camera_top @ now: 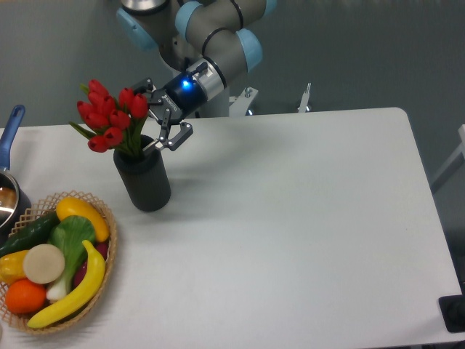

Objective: Insert the flowers into the vase
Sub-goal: 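Open the gripper to release the tulips in the vase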

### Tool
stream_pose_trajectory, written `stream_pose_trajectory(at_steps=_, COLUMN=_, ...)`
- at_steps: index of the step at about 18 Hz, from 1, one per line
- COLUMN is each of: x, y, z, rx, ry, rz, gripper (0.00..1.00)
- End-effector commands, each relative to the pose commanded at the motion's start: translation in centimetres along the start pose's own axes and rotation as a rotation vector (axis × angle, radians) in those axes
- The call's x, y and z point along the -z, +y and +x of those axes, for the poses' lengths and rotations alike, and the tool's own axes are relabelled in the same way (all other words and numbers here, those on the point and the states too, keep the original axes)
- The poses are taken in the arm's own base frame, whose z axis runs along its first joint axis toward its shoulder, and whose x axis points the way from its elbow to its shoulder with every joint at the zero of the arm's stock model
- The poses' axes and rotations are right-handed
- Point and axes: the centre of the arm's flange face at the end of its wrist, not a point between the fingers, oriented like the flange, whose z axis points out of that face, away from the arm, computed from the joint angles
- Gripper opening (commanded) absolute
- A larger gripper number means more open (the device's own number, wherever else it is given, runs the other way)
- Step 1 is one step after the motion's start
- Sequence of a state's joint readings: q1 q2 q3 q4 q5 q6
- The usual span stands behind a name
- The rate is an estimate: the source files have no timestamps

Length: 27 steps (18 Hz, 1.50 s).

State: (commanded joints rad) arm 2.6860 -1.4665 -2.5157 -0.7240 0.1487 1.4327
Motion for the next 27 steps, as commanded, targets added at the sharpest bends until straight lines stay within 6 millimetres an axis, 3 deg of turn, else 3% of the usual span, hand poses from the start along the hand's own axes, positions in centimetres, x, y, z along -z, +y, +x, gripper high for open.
stream_pose_trajectory(at_steps=5, x=0.3, y=0.4, z=0.0, rx=-0.017, ry=-0.023, rz=-0.104, gripper=1.0)
stream_pose_trajectory(at_steps=11, x=0.9, y=-0.4, z=0.3, rx=-0.04, ry=-0.045, rz=-0.112, gripper=1.0)
stream_pose_trajectory(at_steps=27, x=2.7, y=-1.4, z=3.7, rx=-0.11, ry=-0.138, rz=-0.217, gripper=1.0)
